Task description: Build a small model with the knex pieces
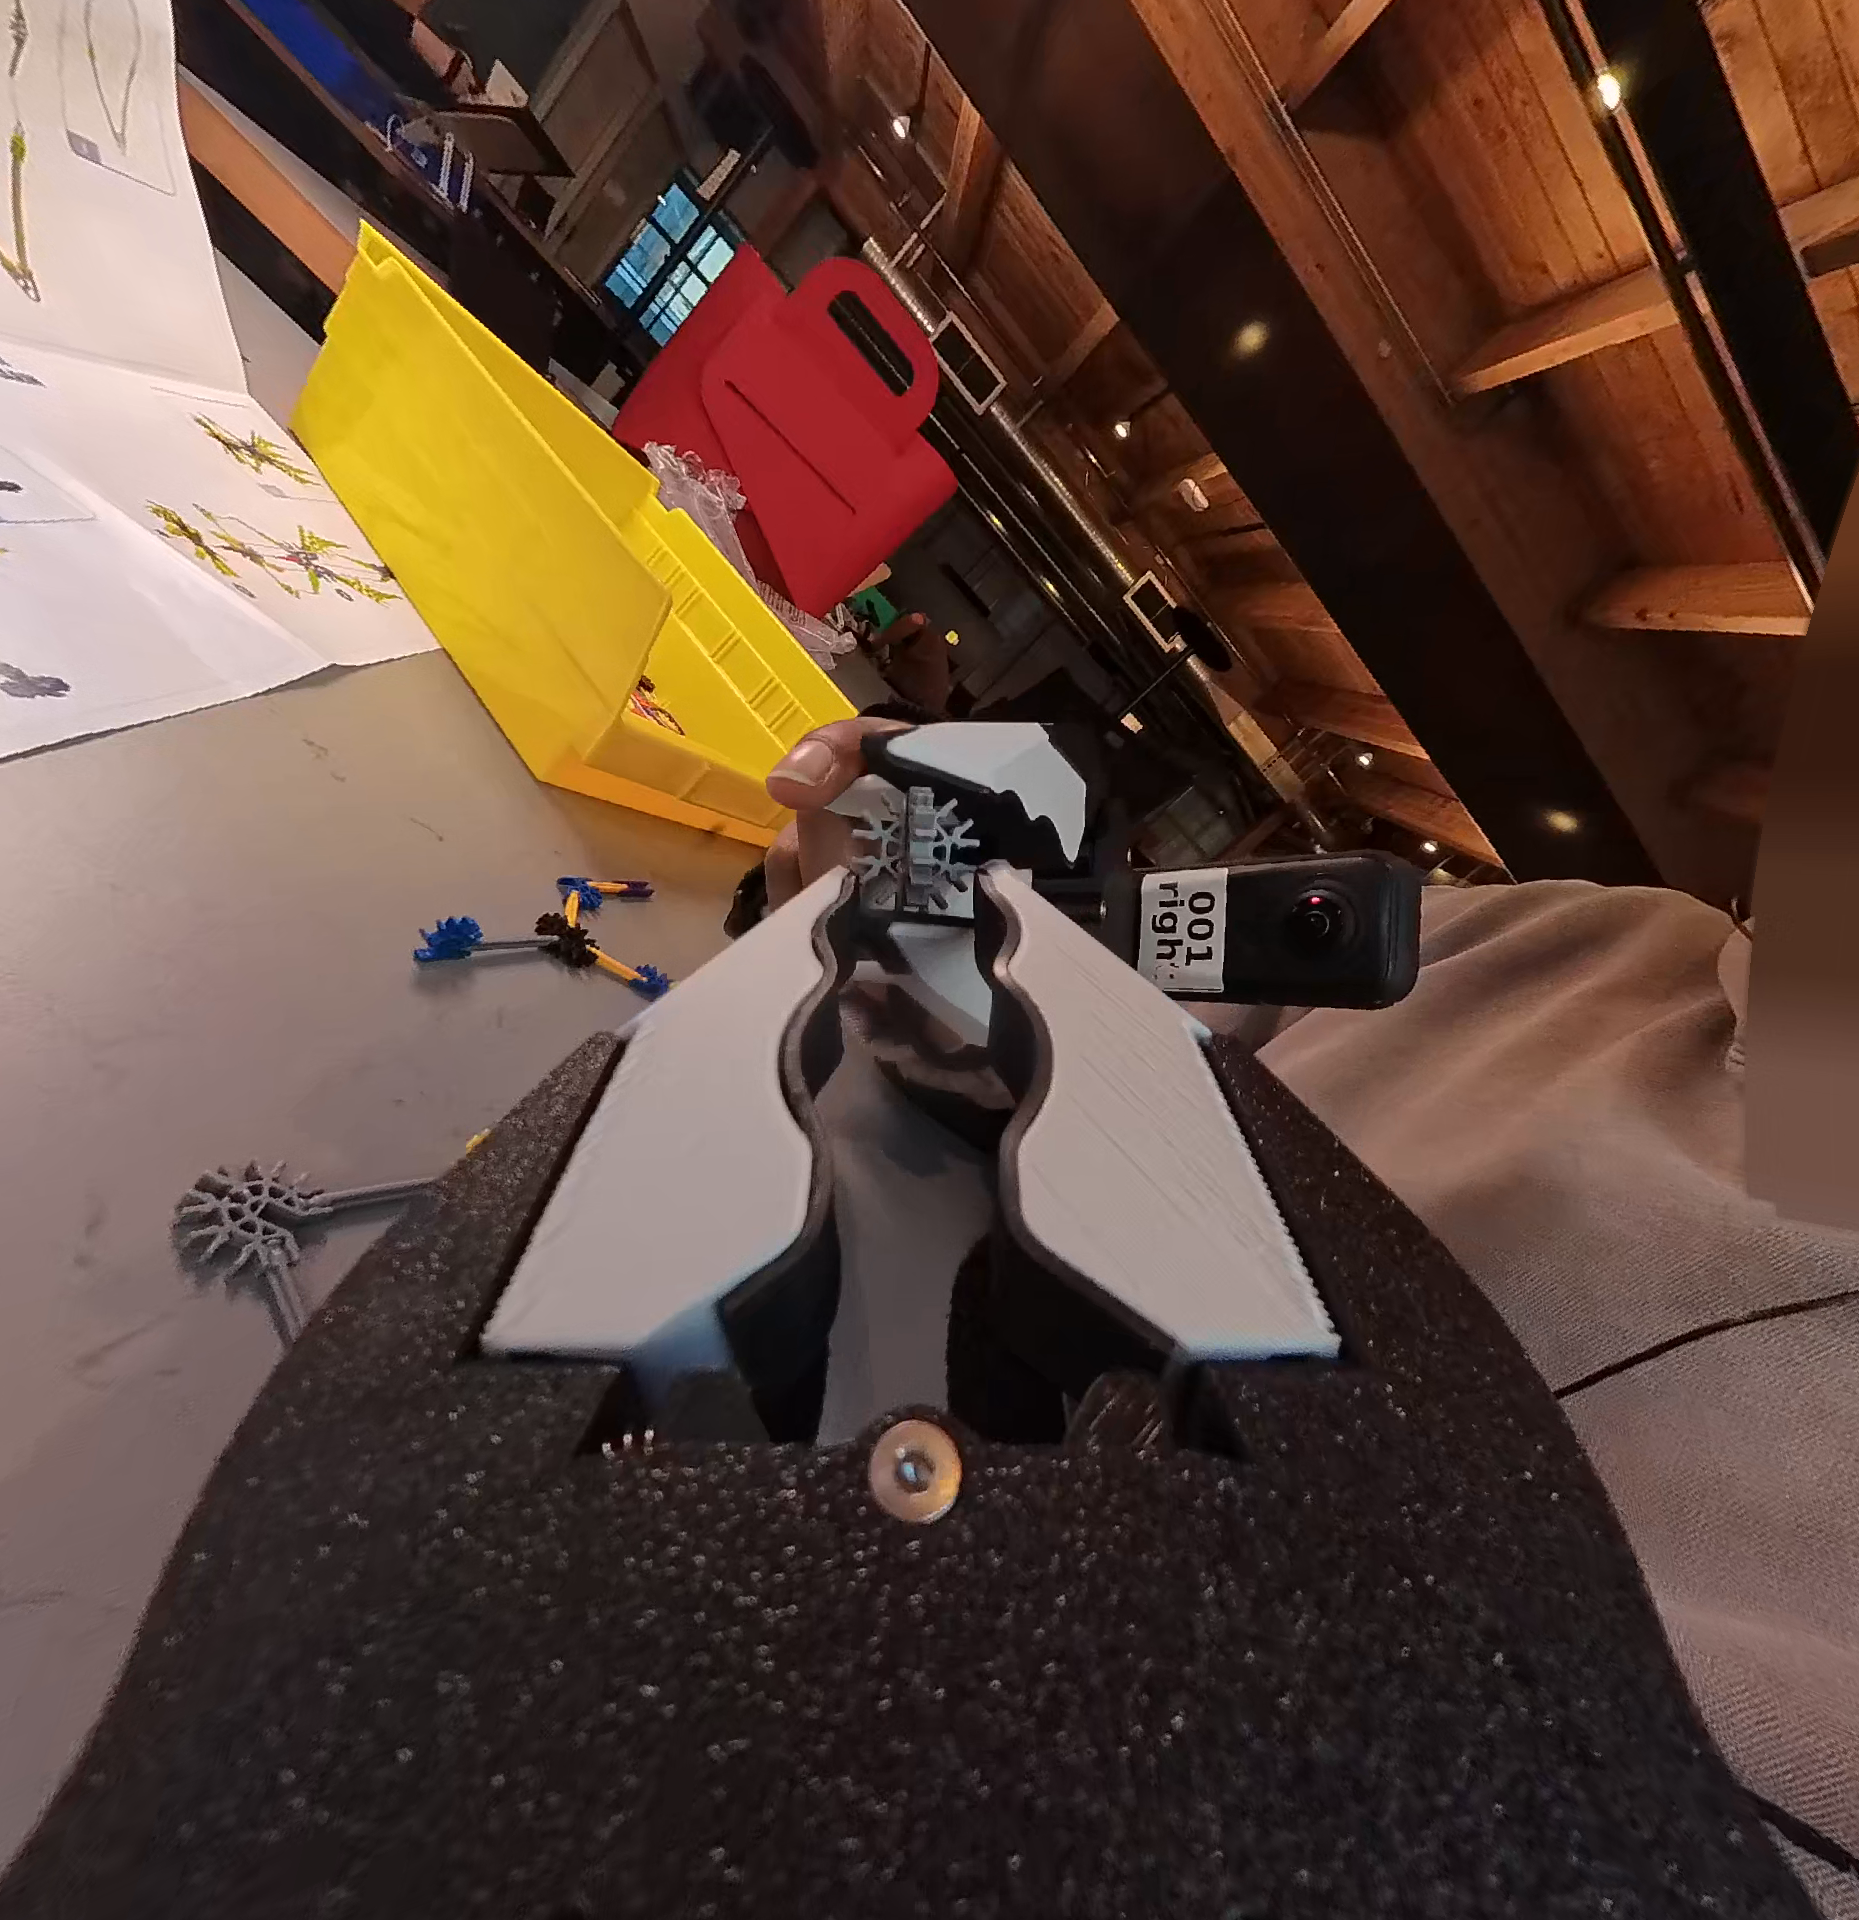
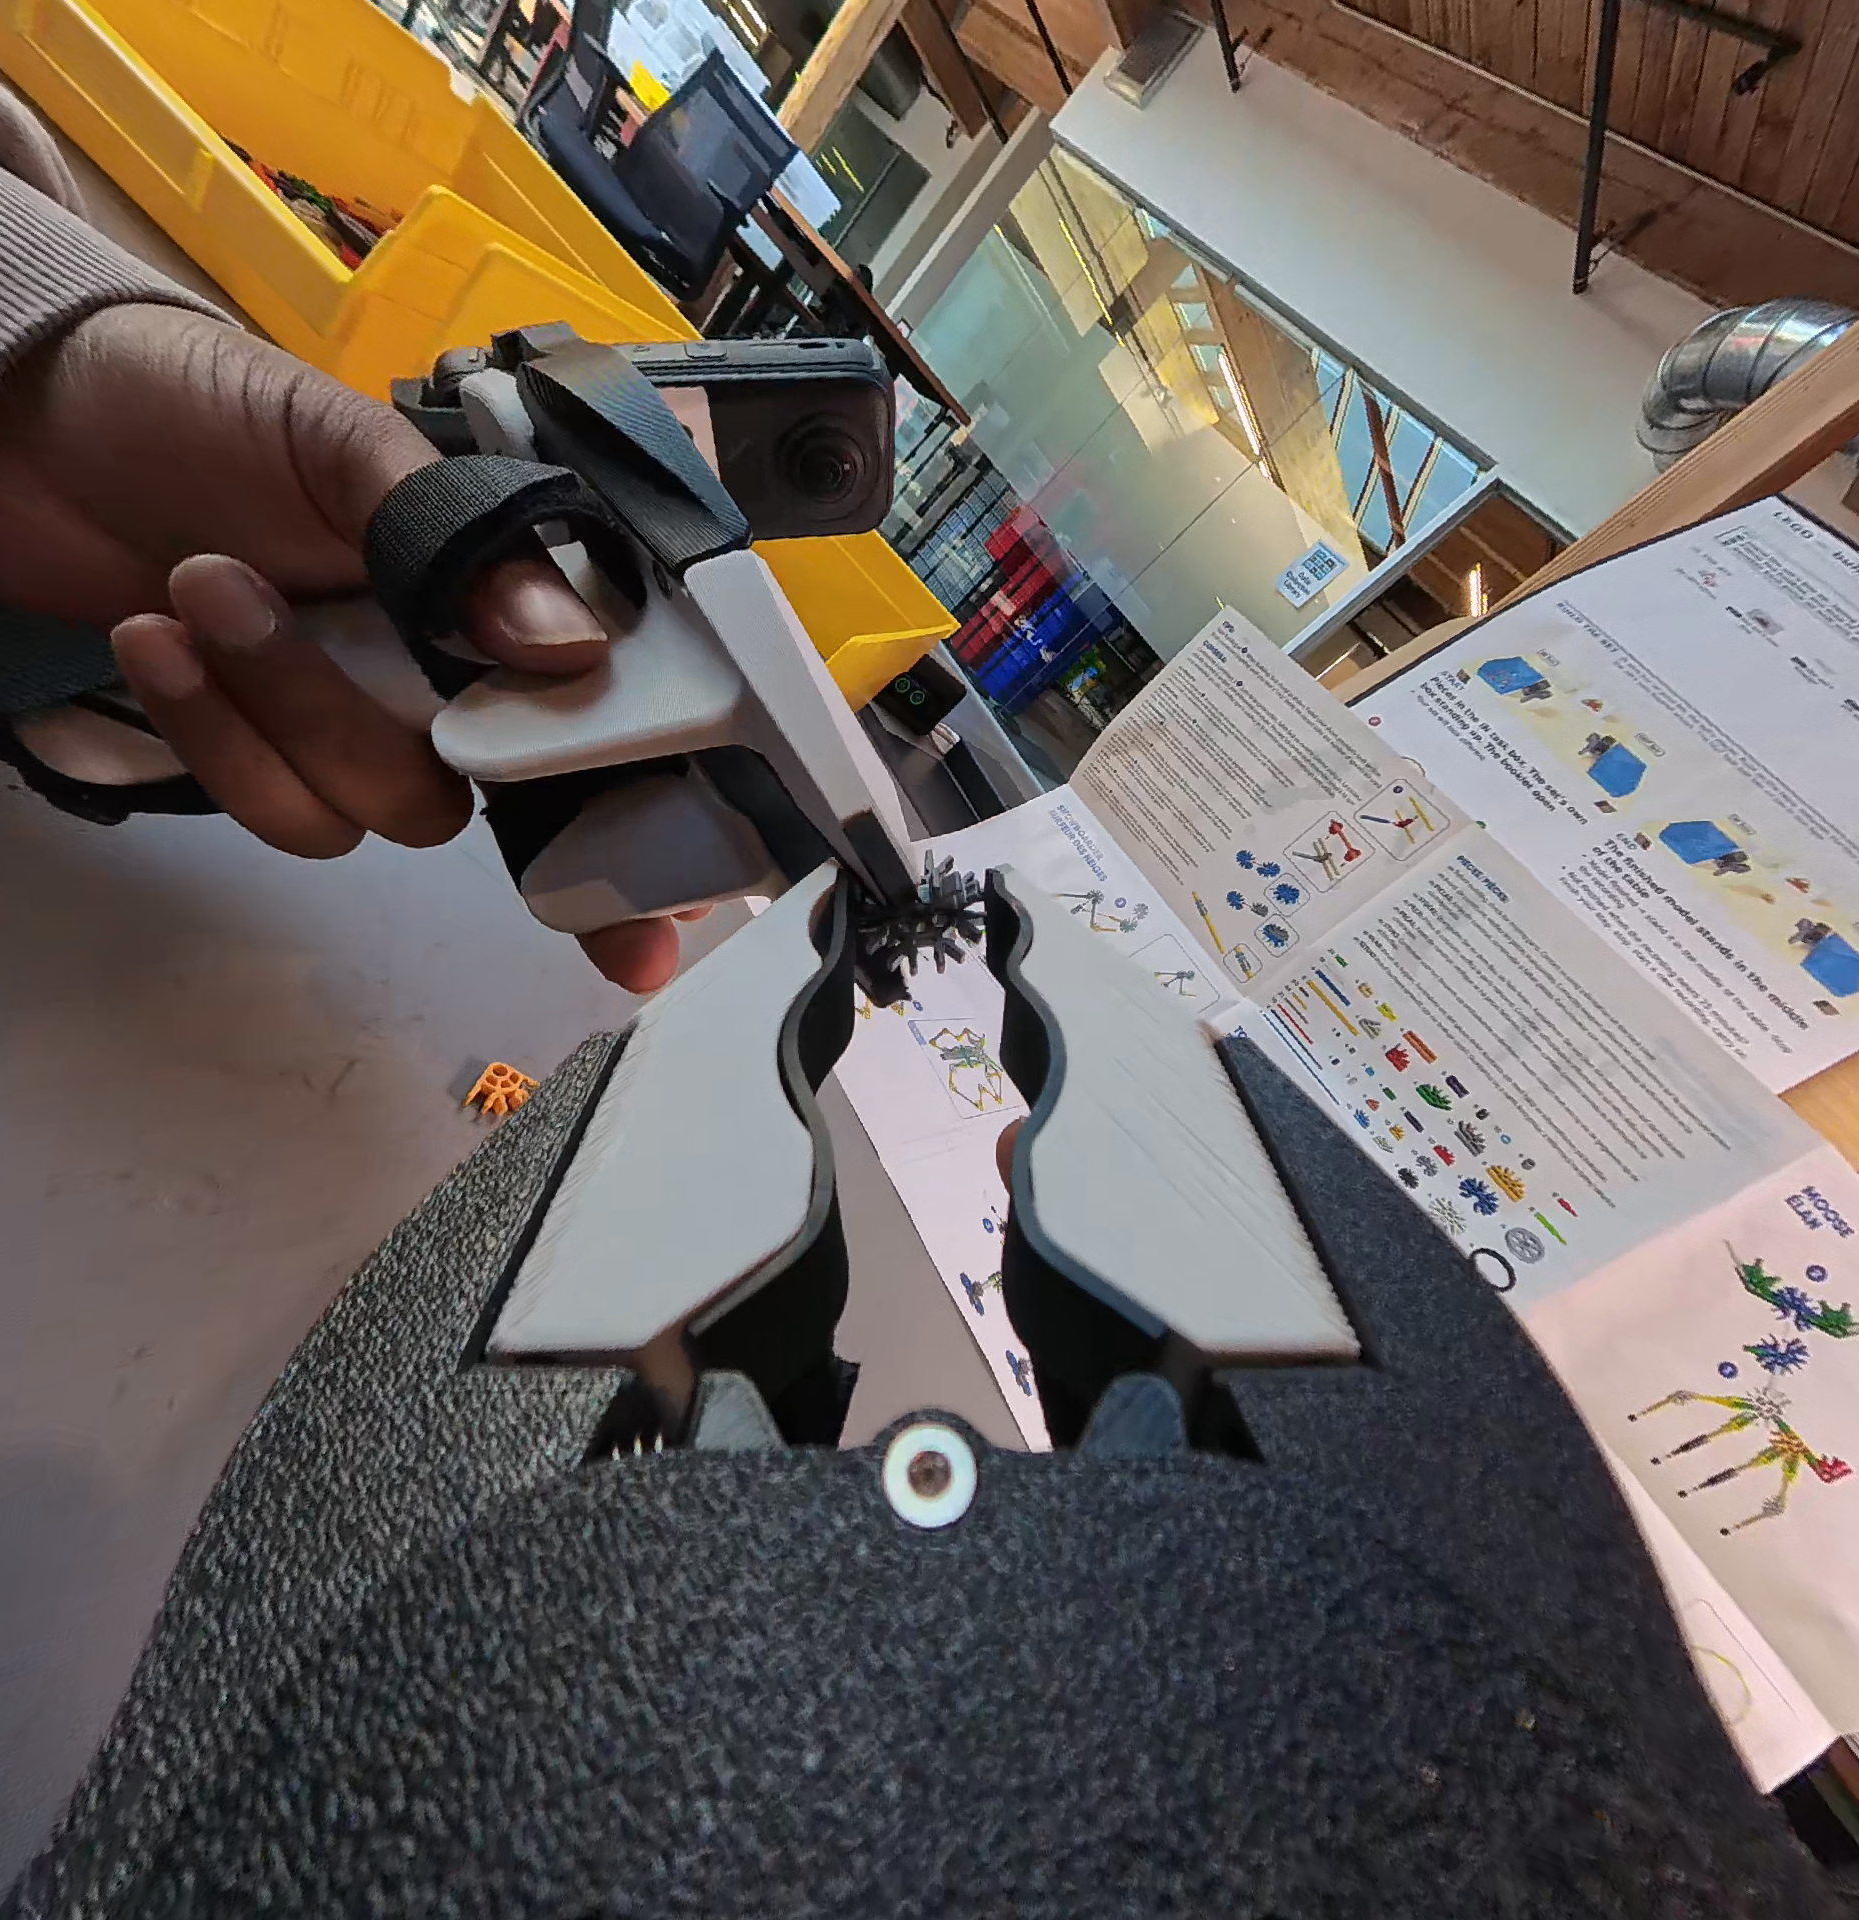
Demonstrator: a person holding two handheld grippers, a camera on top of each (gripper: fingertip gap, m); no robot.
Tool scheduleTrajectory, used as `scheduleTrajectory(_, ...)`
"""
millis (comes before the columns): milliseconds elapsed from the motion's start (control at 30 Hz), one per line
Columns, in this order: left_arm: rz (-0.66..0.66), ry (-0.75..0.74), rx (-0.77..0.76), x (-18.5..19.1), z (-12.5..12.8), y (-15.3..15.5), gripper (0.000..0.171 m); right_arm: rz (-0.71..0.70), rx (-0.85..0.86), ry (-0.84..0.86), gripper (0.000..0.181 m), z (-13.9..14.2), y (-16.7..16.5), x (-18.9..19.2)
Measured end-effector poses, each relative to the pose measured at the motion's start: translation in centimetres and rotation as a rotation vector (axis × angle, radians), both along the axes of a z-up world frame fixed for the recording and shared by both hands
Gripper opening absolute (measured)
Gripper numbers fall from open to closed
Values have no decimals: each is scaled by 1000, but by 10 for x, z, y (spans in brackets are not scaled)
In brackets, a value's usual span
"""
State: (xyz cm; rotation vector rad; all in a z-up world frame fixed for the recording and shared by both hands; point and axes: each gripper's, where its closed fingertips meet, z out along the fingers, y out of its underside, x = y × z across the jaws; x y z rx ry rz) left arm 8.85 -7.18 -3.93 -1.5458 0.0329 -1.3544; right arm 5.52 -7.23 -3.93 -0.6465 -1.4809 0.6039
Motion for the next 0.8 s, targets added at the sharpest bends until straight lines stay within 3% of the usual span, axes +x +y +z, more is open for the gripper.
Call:
scheduleTrajectory(367, -66, 60, -55, 7, -16, -1, 21, 43, 30, -54, 24, -14, -1, 5)
scheduleTrajectory(633, -150, -173, -150, 6, -16, -1, 15, 79, -36, -72, 24, -18, -2, 6)
scheduleTrajectory(800, -153, -210, -182, 4, -19, 1, 14, 75, -44, -84, 24, -22, 0, 5)
